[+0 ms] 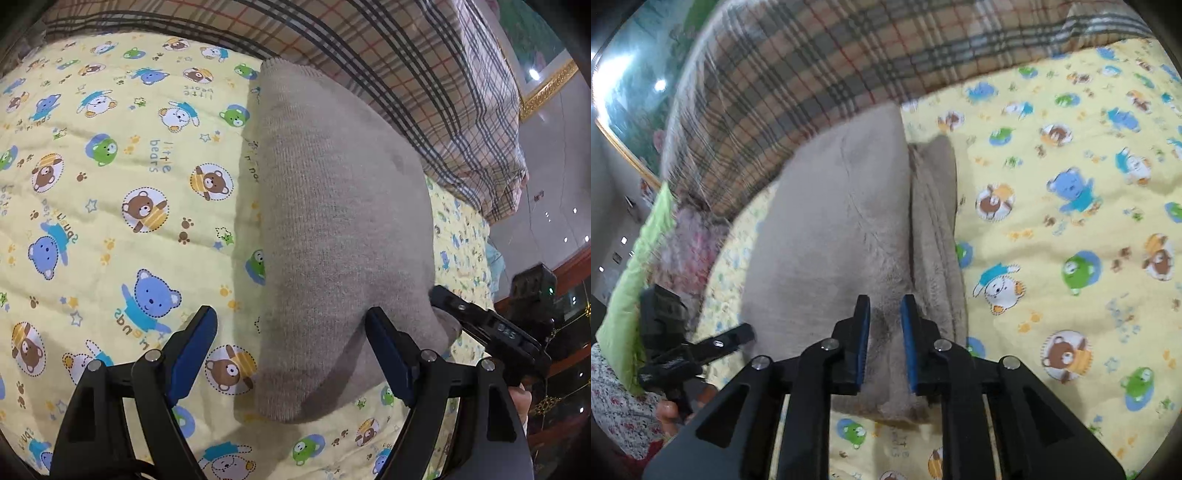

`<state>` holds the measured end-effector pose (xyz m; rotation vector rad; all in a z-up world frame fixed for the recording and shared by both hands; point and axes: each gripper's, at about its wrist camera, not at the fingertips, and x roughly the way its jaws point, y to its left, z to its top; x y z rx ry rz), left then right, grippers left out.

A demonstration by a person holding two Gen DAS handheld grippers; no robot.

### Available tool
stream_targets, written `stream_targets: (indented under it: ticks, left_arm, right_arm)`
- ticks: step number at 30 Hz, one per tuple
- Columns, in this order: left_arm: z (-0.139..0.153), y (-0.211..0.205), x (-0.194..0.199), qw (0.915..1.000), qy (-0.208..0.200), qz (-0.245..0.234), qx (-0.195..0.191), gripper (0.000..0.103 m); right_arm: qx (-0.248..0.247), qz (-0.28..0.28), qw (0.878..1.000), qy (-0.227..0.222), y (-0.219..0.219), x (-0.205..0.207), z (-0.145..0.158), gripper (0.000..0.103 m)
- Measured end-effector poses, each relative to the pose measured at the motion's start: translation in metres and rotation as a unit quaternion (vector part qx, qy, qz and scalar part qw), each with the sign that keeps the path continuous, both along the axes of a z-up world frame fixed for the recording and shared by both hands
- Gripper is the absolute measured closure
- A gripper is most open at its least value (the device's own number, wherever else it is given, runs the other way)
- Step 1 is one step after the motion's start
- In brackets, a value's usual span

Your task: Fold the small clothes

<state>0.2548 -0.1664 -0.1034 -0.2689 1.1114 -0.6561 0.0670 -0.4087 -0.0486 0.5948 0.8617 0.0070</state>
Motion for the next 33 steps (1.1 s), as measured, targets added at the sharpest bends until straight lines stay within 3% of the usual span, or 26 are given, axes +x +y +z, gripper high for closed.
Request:
stream_targets:
  ticks: [3, 6, 11, 16, 20, 21, 22, 24, 27, 30, 33]
  left_arm:
    - [-0.001, -0.004, 0.0, 0.9999, 0.002, -0.009, 0.008, 0.02]
    - [-0.001, -0.003, 0.001, 0.9999, 0.005, -0.011, 0.006, 0.02]
    - [0.001, 0.003, 0.002, 0.9999, 0.01, -0.004, -0.005, 0.02]
    - [0.005, 0.002, 0.002, 0.9999, 0.013, -0.01, -0.003, 0.02]
    - [0.015, 0.013, -0.005, 0.9999, 0.006, -0.008, -0.004, 0.02]
    - [0.02, 0.017, -0.008, 1.0, 0.004, -0.006, -0.006, 0.02]
    - [0.024, 0.021, -0.01, 1.0, -0.001, -0.006, -0.007, 0.02]
    - [0.03, 0.027, -0.013, 1.0, -0.005, -0.002, -0.006, 0.02]
    - [0.039, 0.037, -0.019, 0.9999, -0.008, 0.0, -0.008, 0.02]
    - [0.043, 0.045, -0.019, 1.0, -0.005, -0.002, -0.007, 0.02]
    - [0.041, 0.051, -0.012, 0.9999, 0.011, 0.003, -0.013, 0.02]
  right_arm:
    - [-0.011, 0.005, 1.0, 0.015, 0.0, 0.009, -0.009, 0.084]
    - [-0.033, 0.004, 0.999, 0.009, 0.001, 0.007, 0.001, 0.1]
    - [-0.027, -0.017, 0.999, -0.036, -0.009, -0.019, 0.025, 0.102]
    - [-0.029, -0.041, 0.999, -0.002, -0.02, -0.029, 0.007, 0.103]
    - [0.008, -0.083, 0.995, -0.047, -0.027, -0.053, 0.018, 0.1]
    - [0.019, -0.095, 0.994, -0.056, -0.028, -0.059, 0.022, 0.091]
    - [0.038, -0.104, 0.992, -0.068, -0.028, -0.067, 0.024, 0.07]
    - [0.046, -0.111, 0.99, -0.075, -0.024, -0.074, 0.027, 0.041]
    - [0.033, -0.111, 0.988, -0.098, -0.013, -0.085, 0.037, 0.039]
    - [0.047, -0.113, 0.986, -0.115, -0.011, -0.091, 0.045, 0.014]
    - [0.031, -0.114, 0.987, -0.107, -0.016, -0.083, 0.049, 0.013]
